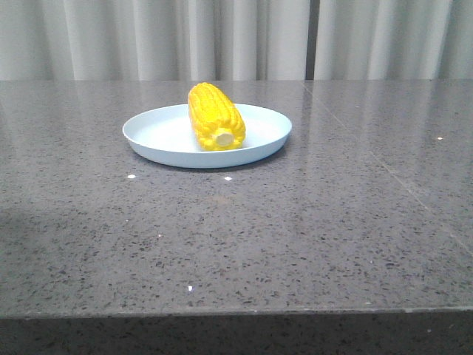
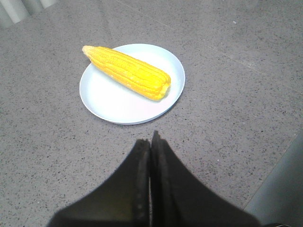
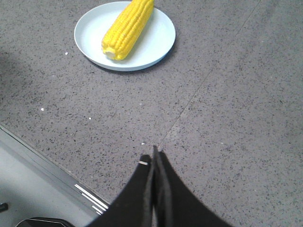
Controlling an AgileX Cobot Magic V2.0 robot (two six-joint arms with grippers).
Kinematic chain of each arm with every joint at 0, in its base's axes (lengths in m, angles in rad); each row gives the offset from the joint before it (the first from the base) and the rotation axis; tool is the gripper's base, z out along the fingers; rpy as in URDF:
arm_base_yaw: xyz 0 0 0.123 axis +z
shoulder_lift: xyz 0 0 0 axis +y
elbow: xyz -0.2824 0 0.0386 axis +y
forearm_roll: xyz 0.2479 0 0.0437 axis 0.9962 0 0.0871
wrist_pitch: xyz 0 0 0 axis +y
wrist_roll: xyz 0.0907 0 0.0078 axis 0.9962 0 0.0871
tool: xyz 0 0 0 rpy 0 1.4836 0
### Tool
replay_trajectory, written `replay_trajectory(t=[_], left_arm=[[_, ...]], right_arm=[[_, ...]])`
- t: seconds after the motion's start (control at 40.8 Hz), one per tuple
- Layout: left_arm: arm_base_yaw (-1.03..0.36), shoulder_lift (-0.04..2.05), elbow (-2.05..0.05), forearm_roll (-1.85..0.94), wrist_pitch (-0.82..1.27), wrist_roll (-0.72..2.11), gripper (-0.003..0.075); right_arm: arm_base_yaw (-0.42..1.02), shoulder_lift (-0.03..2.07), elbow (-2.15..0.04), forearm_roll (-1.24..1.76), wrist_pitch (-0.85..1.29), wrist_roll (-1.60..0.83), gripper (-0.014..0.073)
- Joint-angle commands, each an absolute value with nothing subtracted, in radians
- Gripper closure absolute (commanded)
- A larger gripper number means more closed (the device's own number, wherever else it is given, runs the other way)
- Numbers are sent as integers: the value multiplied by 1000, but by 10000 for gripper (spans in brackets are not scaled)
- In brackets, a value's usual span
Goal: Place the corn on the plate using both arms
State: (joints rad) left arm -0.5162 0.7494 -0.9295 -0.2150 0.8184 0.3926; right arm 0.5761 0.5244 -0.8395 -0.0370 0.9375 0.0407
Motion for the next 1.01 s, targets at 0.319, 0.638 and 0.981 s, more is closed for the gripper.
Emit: replay_trajectory(t=[0.319,0.638,0.981], left_arm=[[-413,674,-902,-208,736,389,741],[-94,356,-548,-191,427,389,741],[-23,41,-221,-57,279,102,741]], right_arm=[[575,528,-862,-54,881,30,662],[575,528,-862,-54,882,30,662],[575,528,-862,-54,882,30,662]])
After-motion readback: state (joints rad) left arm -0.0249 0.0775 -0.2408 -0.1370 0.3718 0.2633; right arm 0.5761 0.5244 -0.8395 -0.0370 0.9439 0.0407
